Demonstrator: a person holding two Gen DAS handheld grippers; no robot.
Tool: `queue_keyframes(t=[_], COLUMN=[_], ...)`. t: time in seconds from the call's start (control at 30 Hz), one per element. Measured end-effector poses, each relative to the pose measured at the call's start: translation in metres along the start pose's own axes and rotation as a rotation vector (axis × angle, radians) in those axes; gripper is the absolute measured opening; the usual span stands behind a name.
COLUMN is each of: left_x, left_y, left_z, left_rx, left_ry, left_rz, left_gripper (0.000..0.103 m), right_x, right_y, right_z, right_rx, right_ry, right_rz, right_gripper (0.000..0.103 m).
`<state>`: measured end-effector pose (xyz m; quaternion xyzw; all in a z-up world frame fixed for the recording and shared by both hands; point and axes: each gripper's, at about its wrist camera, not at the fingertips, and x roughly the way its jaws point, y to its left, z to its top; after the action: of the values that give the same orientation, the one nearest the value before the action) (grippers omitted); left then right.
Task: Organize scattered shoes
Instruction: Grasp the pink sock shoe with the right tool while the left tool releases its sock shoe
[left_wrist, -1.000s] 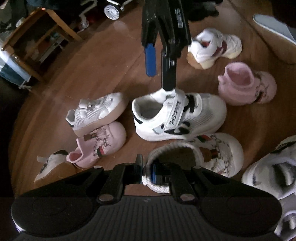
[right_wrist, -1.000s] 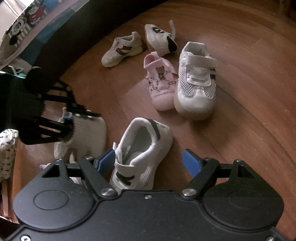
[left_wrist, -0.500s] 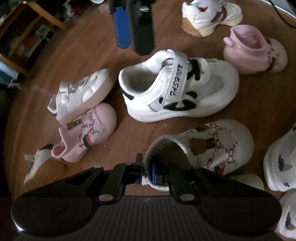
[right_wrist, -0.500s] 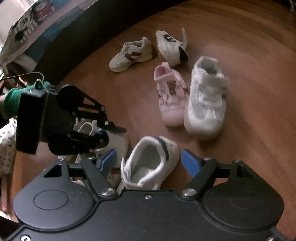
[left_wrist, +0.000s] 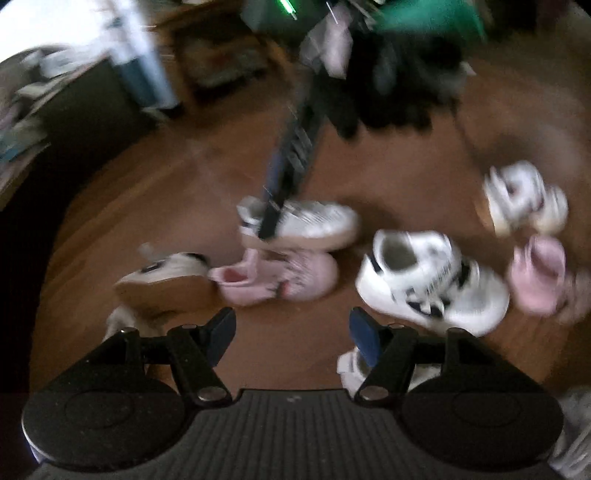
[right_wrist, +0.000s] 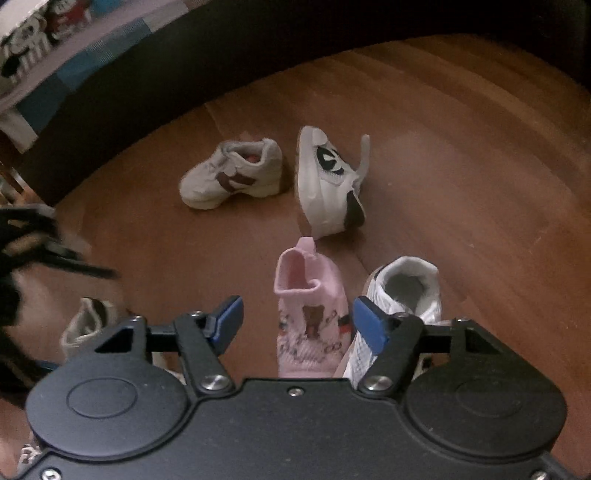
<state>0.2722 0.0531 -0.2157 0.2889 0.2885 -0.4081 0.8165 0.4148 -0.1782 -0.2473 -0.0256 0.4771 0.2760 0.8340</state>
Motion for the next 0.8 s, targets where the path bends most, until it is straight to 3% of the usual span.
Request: queue_keyframes(t=[0.13,0.6,0.8], left_x=[-0.017,-0.049,-0.058], left_y=[-0.003,-0.026,-0.027], left_z=[-0.014,-0.052,-0.069], left_rx=[-0.032,-0.058,-0.082], left_ry=[0.013,0.064,0.085], left_rz=[0.005,-0.029,-0.025], left_gripper=[0.067,0.067,0.067], right_x=[0.016,0.074,0.095], right_y=[-0.001,-0.002,-0.005], right_z=[0.012,0.021,0.023], right_rx=[0.020,0.015,0.014], right_ry=[0.012,0.162,0.202], right_rz=[-0.009,-0.092,-0.138], right_gripper=[0.053,0.051,0.039])
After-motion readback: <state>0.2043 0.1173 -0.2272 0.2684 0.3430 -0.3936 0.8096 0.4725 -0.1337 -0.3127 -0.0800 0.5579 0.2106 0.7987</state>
